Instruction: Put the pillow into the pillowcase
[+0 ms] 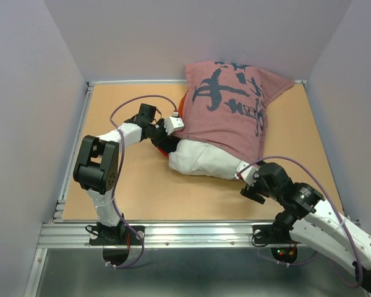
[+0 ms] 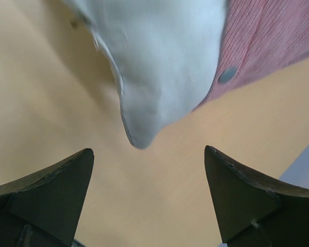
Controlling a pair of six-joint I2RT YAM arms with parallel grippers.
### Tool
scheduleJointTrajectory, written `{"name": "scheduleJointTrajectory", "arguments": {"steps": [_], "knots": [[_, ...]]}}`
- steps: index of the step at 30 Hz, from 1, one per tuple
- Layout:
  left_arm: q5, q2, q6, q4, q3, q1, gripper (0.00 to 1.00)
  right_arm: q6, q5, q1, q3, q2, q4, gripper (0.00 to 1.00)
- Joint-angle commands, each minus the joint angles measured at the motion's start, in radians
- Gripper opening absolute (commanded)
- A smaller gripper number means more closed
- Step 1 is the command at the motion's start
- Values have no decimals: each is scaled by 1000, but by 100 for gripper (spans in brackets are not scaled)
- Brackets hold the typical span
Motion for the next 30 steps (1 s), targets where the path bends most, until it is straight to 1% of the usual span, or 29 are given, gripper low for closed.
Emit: {"name": "scheduleJointTrajectory", "arguments": {"steps": [1,3,7,9,10,11,12,15,16,18,19,20,21,22,23,25,26,28,29,30], "knots": [[-48,-19,-99,-72,52,7,0,-48,115,-6,-50,-54,32,91],[-45,-22,-98,-84,52,7,0,-28,117,-8,-45,-12,30,88],[-36,-6,-110,-109,75,21,0,-22,72,-25,-33,55,35,88],[-10,6,-124,-138,107,41,0,-16,39,-40,-7,136,55,88],[13,14,-135,-147,115,59,0,-7,-10,-52,11,174,70,88],[21,17,-135,-164,119,69,0,1,-27,-72,27,211,116,87],[31,15,-135,-172,124,76,0,4,-41,-81,59,301,140,86],[53,-14,-115,-195,93,110,0,-24,-78,-133,102,412,234,77],[68,-41,-109,-201,81,119,0,-31,-106,-143,114,469,257,72],[97,-75,-77,-237,37,138,0,-37,-138,-144,154,529,326,67],[107,-121,-63,-248,15,141,0,-39,-146,-144,172,558,349,66],[113,-150,-47,-262,-9,142,0,-38,-155,-144,195,634,396,66],[125,-182,-15,-268,-64,142,0,-24,-156,-143,227,671,421,65],[128,-247,-6,-273,-91,142,0,-15,-152,-144,285,717,447,63],[128,-276,-3,-274,-115,142,0,-8,-149,-144,322,788,498,62],[119,-340,-9,-274,-170,142,0,4,-137,-144,399,862,526,60],[117,-354,-17,-270,-190,144,0,1,-130,-144,407,908,545,59],[117,-374,-36,-270,-198,155,0,-10,-130,-160,395,931,587,56],[121,-375,-46,-267,-197,161,0,-14,-124,-164,372,940,646,54],[133,-373,-52,-268,-194,179,0,-13,-111,-172,367,962,674,50]]}}
